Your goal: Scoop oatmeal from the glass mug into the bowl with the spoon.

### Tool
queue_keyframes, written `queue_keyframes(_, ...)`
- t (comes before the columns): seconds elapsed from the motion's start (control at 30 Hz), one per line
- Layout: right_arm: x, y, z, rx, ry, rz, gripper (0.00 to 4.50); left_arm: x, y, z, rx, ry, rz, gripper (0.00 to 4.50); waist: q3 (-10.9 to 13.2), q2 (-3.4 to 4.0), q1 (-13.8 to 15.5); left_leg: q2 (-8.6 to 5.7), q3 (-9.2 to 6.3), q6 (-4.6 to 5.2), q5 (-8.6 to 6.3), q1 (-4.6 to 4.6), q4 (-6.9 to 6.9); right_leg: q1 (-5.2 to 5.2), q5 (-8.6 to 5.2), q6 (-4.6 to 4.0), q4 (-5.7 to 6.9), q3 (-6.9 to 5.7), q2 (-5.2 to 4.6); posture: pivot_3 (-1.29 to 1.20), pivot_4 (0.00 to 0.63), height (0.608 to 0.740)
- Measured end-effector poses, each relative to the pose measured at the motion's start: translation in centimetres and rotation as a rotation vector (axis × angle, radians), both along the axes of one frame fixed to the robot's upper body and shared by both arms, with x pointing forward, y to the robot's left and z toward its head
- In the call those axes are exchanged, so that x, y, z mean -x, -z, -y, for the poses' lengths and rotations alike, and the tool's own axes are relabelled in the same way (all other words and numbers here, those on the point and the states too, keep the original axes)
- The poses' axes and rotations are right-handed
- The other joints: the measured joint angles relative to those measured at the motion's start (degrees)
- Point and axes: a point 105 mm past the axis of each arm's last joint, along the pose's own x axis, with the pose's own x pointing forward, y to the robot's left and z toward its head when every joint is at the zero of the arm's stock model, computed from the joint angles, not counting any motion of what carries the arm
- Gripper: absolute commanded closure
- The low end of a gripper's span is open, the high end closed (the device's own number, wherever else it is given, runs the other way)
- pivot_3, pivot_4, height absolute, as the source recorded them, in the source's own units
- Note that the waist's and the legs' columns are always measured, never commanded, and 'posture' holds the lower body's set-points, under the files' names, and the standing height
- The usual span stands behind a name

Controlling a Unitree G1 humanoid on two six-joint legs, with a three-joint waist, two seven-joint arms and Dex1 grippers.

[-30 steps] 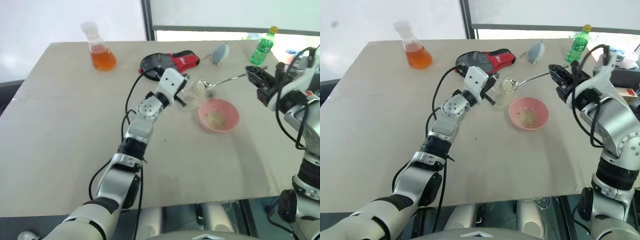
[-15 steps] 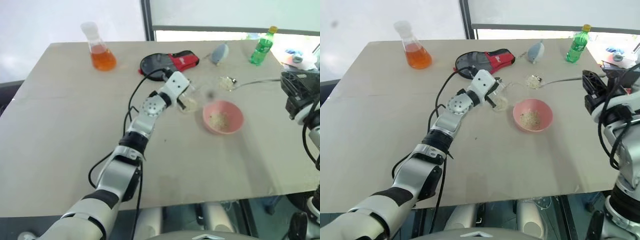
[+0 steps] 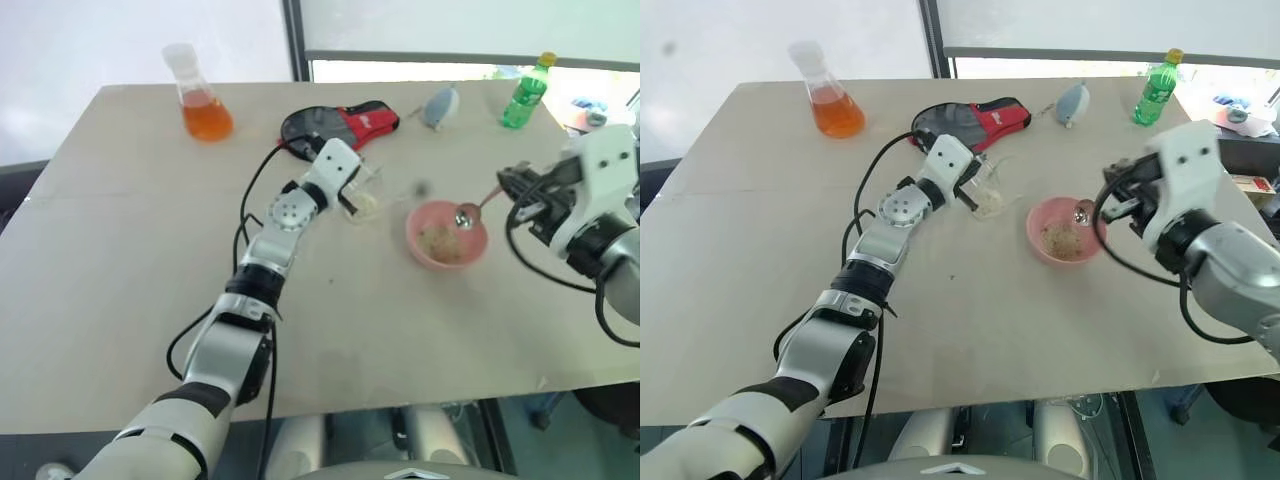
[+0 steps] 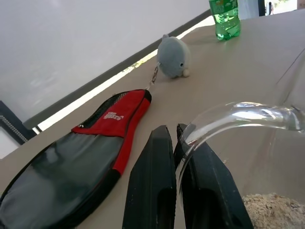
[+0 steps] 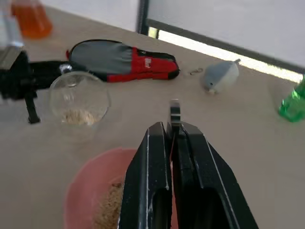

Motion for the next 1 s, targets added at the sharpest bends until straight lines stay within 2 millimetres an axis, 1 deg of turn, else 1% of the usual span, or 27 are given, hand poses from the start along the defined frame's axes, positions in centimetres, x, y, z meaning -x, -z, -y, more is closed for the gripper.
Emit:
queue_keyframes(0.03,0.1,-0.1,-0.1,-0.005,-0.017,0.026,4.50,0.1,0.1,-0.1,0.014,-0.002,-0.003,4.47,-0.02,-0.04,0.10,0.00,0.00,0.00,0.00,-0.01,0.01,0.03,0.03,0.04,-0.06,-0.01,-0.01,0.00,0.150,0.740)
queue_keyframes(0.07,0.0,0.0,0.0,-0.048,-0.023,0.035,4.50,0.2,0.2,-0.4,0.035,-0.007,-0.008,4.47,-0.02,-0.06,0.19,-0.02,0.03,0.00,0.00,-0.03,0.01,0.06,0.08,0.12,-0.12,0.02,-0.05,0.00,0.150,0.740)
queue_keyframes(0.13,-0.1,-0.5,0.1,-0.236,-0.047,0.024,4.50,0.4,0.5,-0.9,0.079,-0.020,-0.020,4.47,-0.02,-0.05,0.28,-0.06,0.11,0.00,0.00,-0.03,0.03,0.07,0.14,0.20,-0.16,0.10,-0.10,0.00,0.150,0.740)
queue_keyframes(0.17,-0.2,-1.1,0.2,-0.361,-0.069,0.019,4.50,0.5,0.7,-1.1,0.107,-0.027,-0.025,4.47,-0.02,-0.06,0.28,-0.05,0.10,0.00,0.00,-0.02,0.04,0.08,0.15,0.21,-0.16,0.11,-0.10,0.00,0.150,0.740)
queue_keyframes(0.23,0.0,-2.9,0.3,-0.565,-0.121,0.043,4.50,0.7,1.4,-1.5,0.163,-0.043,-0.038,4.47,-0.01,-0.04,0.21,-0.05,0.13,0.00,0.00,0.03,0.05,0.09,0.17,0.23,-0.13,0.17,-0.11,0.00,0.150,0.740)
queue_keyframes(0.27,0.1,-3.7,0.3,-0.614,-0.144,0.058,4.50,0.9,1.6,-1.6,0.185,-0.046,-0.044,4.47,-0.01,-0.04,0.23,-0.05,0.14,0.00,0.00,0.03,0.05,0.09,0.17,0.23,-0.12,0.15,-0.11,0.00,0.150,0.740)
queue_keyframes(0.33,0.1,-4.7,-0.5,-0.663,-0.194,0.074,4.50,1.2,1.9,-1.8,0.216,-0.047,-0.055,4.47,-0.01,-0.04,0.11,-0.04,0.13,0.00,0.00,0.07,0.05,0.10,0.18,0.22,-0.06,0.13,-0.08,0.00,0.150,0.740)
queue_keyframes(0.37,-0.1,-4.9,-1.5,-0.685,-0.231,0.062,4.50,1.4,1.9,-1.7,0.230,-0.043,-0.055,4.47,-0.01,-0.04,-0.04,-0.03,0.11,0.00,0.00,0.10,0.05,0.09,0.19,0.20,-0.02,0.13,-0.04,0.00,0.150,0.740)
queue_keyframes(0.47,-0.9,-4.1,-3.2,-0.675,-0.265,0.016,4.50,1.7,1.6,-1.4,0.258,-0.032,-0.054,4.47,-0.01,-0.03,-0.12,-0.02,0.12,0.01,0.00,0.12,0.06,0.09,0.22,0.16,0.00,0.14,-0.03,0.00,0.150,0.740)
queue_keyframes(0.5,-1.6,-3.4,-4.0,-0.643,-0.267,-0.010,4.50,1.9,1.2,-1.3,0.270,-0.026,-0.042,4.47,-0.02,-0.03,-0.14,-0.02,0.13,0.01,0.00,0.12,0.07,0.10,0.22,0.16,0.00,0.14,-0.03,0.00,0.150,0.740)
queue_keyframes(0.57,-2.6,-1.7,-5.1,-0.559,-0.261,-0.061,3.78,2.2,0.4,-1.2,0.290,-0.013,-0.019,4.50,-0.02,-0.03,-0.14,-0.03,0.14,0.01,0.00,0.12,0.07,0.10,0.22,0.15,-0.01,0.14,-0.03,0.00,0.150,0.740)
queue_keyframes(0.6,-2.9,-1.0,-5.4,-0.533,-0.258,-0.076,3.67,2.3,0.2,-1.2,0.295,-0.012,-0.012,4.50,-0.02,-0.03,-0.14,-0.03,0.13,0.00,0.00,0.11,0.06,0.10,0.22,0.15,-0.02,0.14,-0.03,0.00,0.150,0.740)
queue_keyframes(0.63,-3.5,0.1,-6.0,-0.463,-0.251,-0.084,3.11,2.5,0.1,-1.5,0.314,-0.013,-0.014,4.50,-0.03,-0.01,-0.14,-0.03,0.15,0.00,0.00,0.10,0.06,0.09,0.22,0.15,-0.03,0.15,-0.04,0.00,0.150,0.740)
queue_keyframes(0.7,-3.9,1.2,-6.3,-0.360,-0.244,-0.074,2.19,2.7,0.5,-1.8,0.338,-0.014,-0.044,4.50,-0.02,0.00,-0.15,-0.04,0.16,0.00,0.00,0.07,0.06,0.05,0.22,0.15,-0.04,0.15,-0.05,0.00,0.150,0.740)
queue_keyframes(0.73,-3.9,1.3,-6.4,-0.330,-0.245,-0.055,1.91,2.8,1.0,-2.2,0.351,-0.020,-0.068,4.50,-0.02,0.00,-0.14,-0.04,0.14,0.00,0.00,0.06,0.06,0.05,0.22,0.15,-0.05,0.13,-0.04,0.00,0.150,0.740)
queue_keyframes(0.77,-3.8,1.0,-6.4,-0.324,-0.251,-0.025,1.91,2.8,1.6,-2.6,0.366,-0.030,-0.093,4.50,-0.02,0.00,-0.13,-0.04,0.14,0.00,0.00,0.07,0.06,0.05,0.22,0.15,-0.05,0.13,-0.05,0.00,0.150,0.740)
queue_keyframes(0.8,-3.4,0.6,-6.3,-0.324,-0.281,0.020,1.91,2.7,2.1,-3.1,0.384,-0.046,-0.119,4.50,-0.02,-0.01,-0.07,-0.04,0.09,0.00,0.00,0.06,0.05,0.06,0.22,0.15,-0.07,0.08,-0.04,0.00,0.150,0.740)
queue_keyframes(0.87,-1.9,0.7,-6.2,-0.229,-0.353,0.086,1.91,2.7,2.9,-4.3,0.414,-0.085,-0.145,4.50,-0.02,0.00,0.21,-0.05,0.02,0.00,0.00,0.02,0.04,0.07,0.21,0.15,-0.09,0.00,-0.06,0.00,0.150,0.740)
queue_keyframes(0.9,-0.9,1.3,-5.8,-0.159,-0.379,0.101,1.43,2.7,3.2,-5.2,0.429,-0.115,-0.153,4.50,-0.02,-0.01,0.24,-0.05,0.03,0.00,0.00,0.02,0.05,0.08,0.21,0.16,-0.10,0.00,-0.06,0.00,0.150,0.740)
queue_keyframes(0.93,-0.3,2.0,-5.3,-0.107,-0.389,0.094,1.09,2.6,3.4,-6.1,0.441,-0.138,-0.155,4.50,-0.03,-0.01,0.33,-0.07,0.03,0.00,0.00,0.03,0.05,0.09,0.21,0.16,-0.10,-0.01,-0.09,0.00,0.150,0.740)
queue_keyframes(1.0,1.7,5.1,-3.7,0.026,-0.414,0.025,0.06,2.5,3.9,-8.1,0.475,-0.200,-0.164,4.50,-0.03,-0.02,0.64,-0.09,0.03,0.00,0.00,0.10,0.05,0.17,0.21,0.16,-0.11,-0.01,-0.10,0.00,0.150,0.740)
